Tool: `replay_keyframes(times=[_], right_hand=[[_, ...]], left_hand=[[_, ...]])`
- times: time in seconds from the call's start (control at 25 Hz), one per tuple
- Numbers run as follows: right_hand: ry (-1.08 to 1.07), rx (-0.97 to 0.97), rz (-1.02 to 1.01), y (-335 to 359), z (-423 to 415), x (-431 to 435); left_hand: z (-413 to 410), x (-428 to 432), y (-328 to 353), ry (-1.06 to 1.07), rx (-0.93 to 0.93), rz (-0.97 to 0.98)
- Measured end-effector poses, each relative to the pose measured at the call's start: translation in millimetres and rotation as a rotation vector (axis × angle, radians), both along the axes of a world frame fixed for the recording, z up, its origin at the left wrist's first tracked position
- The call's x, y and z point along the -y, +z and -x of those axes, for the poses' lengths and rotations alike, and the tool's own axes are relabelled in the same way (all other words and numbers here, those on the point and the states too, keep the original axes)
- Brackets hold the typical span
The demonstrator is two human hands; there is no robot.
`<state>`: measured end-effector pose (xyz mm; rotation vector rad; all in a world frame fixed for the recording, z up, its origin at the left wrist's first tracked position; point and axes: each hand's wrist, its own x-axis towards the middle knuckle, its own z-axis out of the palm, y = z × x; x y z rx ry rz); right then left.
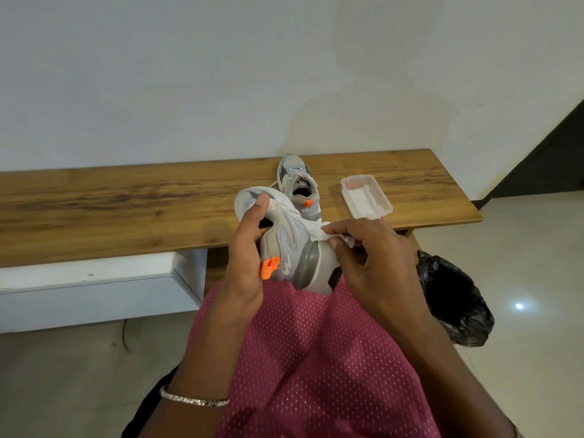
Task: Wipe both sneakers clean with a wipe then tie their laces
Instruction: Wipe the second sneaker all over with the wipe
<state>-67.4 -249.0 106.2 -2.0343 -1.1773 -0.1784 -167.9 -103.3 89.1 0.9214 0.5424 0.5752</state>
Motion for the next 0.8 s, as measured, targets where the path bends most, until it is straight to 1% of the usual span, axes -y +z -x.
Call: replay_keyframes(times=[0.08, 0.12, 0.16, 0.28, 0.36, 0.4, 0.44, 0.52, 0.6, 0.68, 0.8], right_hand=[[-0.023, 0.006, -0.005, 0, -1, -2], [-0.035, -0.023, -0.008, 0, -3, -6], [-0.042, -0.089, -0.013, 1, -7, -10], [-0.039, -0.377, -0.048, 2, -20, -21], [-0.012, -0.469, -0.034, 1, -21, -22], [0.008, -0.451, -0.014, 1, -17, -20], [0.021, -0.380, -0.005, 1, -11, -17], [0.016, -0.167, -0.027, -1, 3, -8], [0.030, -0.026, -0.054, -7, 15, 2], [0.062, 0.025, -0.079, -16, 24, 9], [0.084, 0.036, -0.088, -23, 25, 7]], left_hand=[[1, 1, 3, -0.033, -0.029, 0.001], [2, 1, 5, -0.049, -0.043, 0.001], [2, 1, 6, -0.062, -0.047, -0.003], [4, 3, 6, -0.091, -0.058, -0.023], [7, 2, 5, -0.072, -0.042, -0.001], [8, 0, 3, -0.051, -0.034, 0.006], [9, -3, 2, -0.037, -0.032, 0.001], [10, -7, 1, -0.022, -0.036, -0.024], [11, -11, -1, -0.017, -0.027, -0.025], [12, -13, -1, -0.011, -0.015, -0.017], [13, -13, -2, 0.014, -0.032, 0.001]])
